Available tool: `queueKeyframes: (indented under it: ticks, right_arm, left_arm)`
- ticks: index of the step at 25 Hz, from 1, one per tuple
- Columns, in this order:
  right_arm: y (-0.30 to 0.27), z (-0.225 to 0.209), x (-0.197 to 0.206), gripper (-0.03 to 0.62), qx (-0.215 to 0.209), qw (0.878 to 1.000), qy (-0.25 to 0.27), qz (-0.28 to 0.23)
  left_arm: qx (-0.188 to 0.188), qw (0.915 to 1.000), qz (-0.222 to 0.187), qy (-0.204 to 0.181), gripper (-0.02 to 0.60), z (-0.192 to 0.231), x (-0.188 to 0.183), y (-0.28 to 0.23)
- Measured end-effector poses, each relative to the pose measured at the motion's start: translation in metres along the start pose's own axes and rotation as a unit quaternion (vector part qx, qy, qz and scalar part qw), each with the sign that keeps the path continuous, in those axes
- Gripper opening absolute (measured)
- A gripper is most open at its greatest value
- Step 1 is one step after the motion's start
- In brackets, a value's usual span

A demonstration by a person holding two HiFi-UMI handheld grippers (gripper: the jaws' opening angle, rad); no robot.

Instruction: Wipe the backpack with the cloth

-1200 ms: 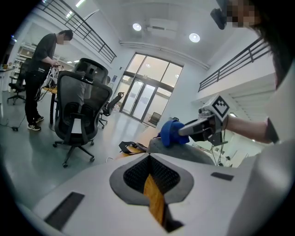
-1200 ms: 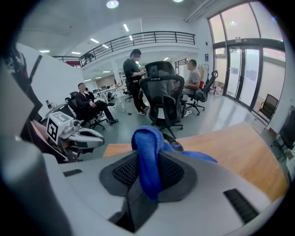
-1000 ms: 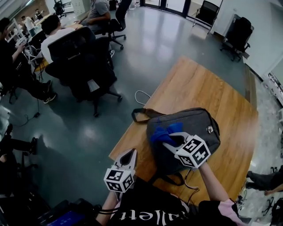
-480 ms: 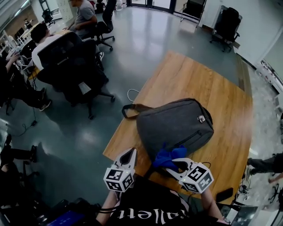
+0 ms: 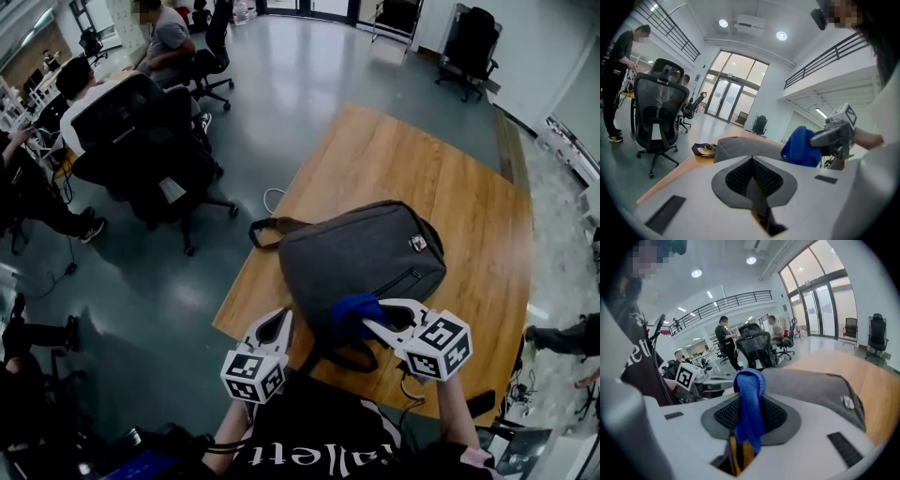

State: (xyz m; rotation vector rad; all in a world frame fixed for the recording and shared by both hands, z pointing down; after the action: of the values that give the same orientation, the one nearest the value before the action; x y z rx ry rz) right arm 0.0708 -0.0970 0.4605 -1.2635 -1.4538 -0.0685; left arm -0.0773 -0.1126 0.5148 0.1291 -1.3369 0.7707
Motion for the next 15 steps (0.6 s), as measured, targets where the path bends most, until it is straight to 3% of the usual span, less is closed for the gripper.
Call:
queueKeyframes:
  ticks: [3, 7, 11, 15]
  right_arm:
    - [-0.008, -0.04, -0.049, 0.104, 0.026, 0.999, 0.041, -0.023]
    - [-0.048, -0.099, -0.097, 0.104, 0.063, 0.996, 0.055, -0.018]
    - [-0.096, -0.143, -0.123, 0.104, 0.089, 0.993, 0.071, 0.017]
    - [-0.124, -0.16, -0.124, 0.104, 0.092, 0.992, 0.073, 0.052]
  left_arm:
    - [-0.006, 0.9999, -0.011, -0.002, -0.002, -0.003, -0.008, -0.003]
    - [-0.015, 0.9998, -0.012, 0.003, -0.002, -0.003, -0.011, -0.003]
    - [-0.02, 0.9997, -0.009, 0.007, -0.002, -0.004, -0.007, 0.002]
    - [-0.024, 0.9996, -0.003, 0.015, -0.002, -0.001, 0.0, 0.008]
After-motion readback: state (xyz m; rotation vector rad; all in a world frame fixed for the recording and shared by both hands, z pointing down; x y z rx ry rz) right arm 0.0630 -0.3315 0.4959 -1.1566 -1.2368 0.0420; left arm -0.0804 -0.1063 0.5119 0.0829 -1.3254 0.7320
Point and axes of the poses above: the fingertips, and each gripper's own axes: y backward along the fingers, z to its left, x out of its underside, the point moved 1 cm from there along y, backward along the fingers, and after that the axes turned 7 degrees about -y, right-handed, at the moved point
